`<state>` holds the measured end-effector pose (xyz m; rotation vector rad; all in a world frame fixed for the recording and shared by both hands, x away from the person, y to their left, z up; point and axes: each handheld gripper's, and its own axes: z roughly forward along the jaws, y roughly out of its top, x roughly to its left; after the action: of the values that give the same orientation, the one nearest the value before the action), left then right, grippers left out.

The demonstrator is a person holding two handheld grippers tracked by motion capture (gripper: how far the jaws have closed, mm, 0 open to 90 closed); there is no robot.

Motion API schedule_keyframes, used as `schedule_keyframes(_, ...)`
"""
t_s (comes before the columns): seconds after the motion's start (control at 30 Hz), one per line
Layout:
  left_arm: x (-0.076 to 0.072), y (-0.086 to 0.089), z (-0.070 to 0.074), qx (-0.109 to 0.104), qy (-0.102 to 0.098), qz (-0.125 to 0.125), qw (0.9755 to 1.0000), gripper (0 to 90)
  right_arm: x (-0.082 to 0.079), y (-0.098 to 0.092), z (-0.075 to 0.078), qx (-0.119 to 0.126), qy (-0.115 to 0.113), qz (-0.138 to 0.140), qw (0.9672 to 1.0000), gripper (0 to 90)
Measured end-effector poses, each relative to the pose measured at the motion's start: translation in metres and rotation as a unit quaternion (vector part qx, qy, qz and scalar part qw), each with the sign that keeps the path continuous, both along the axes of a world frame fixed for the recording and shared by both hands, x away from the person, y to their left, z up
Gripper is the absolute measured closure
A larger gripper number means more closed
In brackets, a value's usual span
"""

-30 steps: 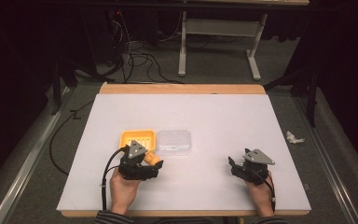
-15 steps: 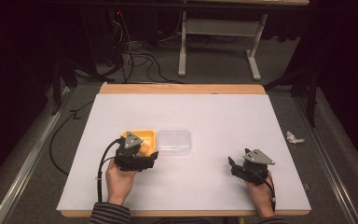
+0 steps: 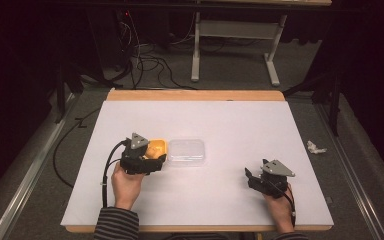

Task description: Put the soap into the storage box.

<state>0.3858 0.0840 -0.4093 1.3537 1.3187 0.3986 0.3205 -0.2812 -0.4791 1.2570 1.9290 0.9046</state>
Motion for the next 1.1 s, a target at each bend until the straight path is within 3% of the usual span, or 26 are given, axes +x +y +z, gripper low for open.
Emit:
schedule_keyframes(0.33,0.017,0.004,-0.002,0.003,0.011,0.015,0.9998,25.8,0.0,0.0,0.0,0.0,-0.001,0.0,1.0,27.6)
schedule_keyframes(1.1,0.051,0.004,-0.028,0.048,0.042,0.046,0.9969,25.7,0.001,0.001,0.0,-0.001,0.002,0.002,1.0,27.6)
